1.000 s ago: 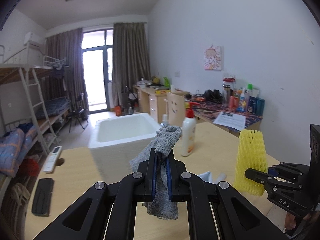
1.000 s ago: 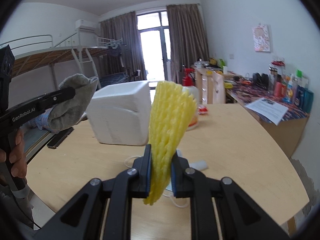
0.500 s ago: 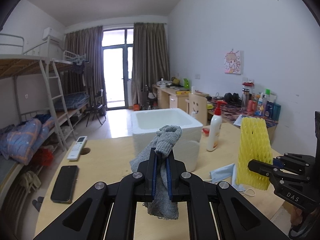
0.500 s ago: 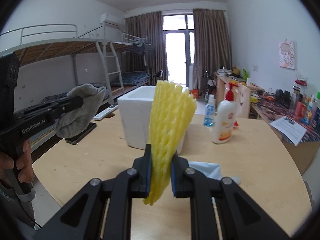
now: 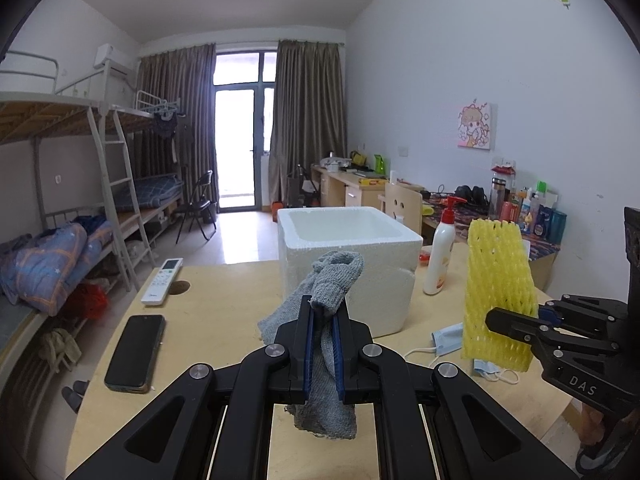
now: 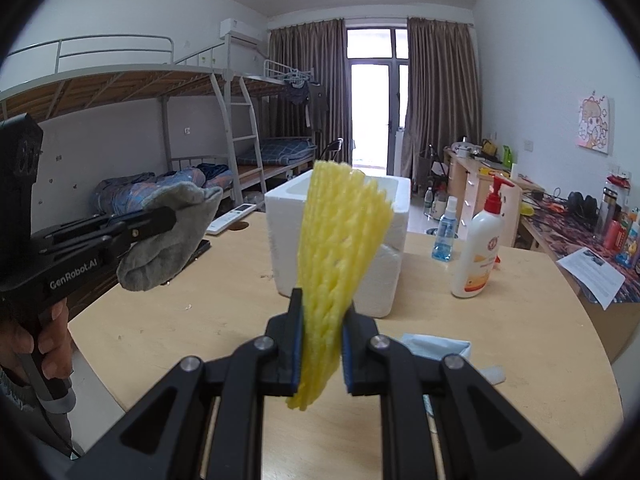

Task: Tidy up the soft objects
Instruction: 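Carry the grey sock and yellow sleeve over the white foam box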

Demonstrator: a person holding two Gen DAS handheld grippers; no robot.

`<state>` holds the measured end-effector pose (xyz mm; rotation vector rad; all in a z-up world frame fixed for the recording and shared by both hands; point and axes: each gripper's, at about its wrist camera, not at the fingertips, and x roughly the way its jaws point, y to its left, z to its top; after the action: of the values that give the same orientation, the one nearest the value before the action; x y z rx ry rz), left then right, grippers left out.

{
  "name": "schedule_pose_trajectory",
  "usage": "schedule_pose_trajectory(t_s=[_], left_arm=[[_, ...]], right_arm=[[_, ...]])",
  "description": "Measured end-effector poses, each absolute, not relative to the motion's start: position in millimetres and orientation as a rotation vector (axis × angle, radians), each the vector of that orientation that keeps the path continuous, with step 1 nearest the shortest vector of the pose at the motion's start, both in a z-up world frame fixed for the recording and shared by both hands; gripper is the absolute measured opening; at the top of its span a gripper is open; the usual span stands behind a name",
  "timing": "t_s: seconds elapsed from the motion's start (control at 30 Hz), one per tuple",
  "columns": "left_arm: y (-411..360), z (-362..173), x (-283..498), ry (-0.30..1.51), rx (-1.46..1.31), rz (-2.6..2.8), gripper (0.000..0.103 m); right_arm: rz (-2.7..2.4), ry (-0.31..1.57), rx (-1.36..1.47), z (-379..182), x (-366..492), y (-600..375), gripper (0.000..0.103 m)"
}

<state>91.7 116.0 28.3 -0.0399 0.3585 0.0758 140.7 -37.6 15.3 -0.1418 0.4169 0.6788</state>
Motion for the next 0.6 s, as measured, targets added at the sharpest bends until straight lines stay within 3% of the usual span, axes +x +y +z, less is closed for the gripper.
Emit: schedule_pose_trajectory(t_s=[0.6], left_arm=[[121.8, 42.5, 108.1, 0.338, -0.031, 0.051, 0.009]], right_arm=[[0.663, 0.414, -0.149, 25.3, 157.3, -25.4, 0.019]])
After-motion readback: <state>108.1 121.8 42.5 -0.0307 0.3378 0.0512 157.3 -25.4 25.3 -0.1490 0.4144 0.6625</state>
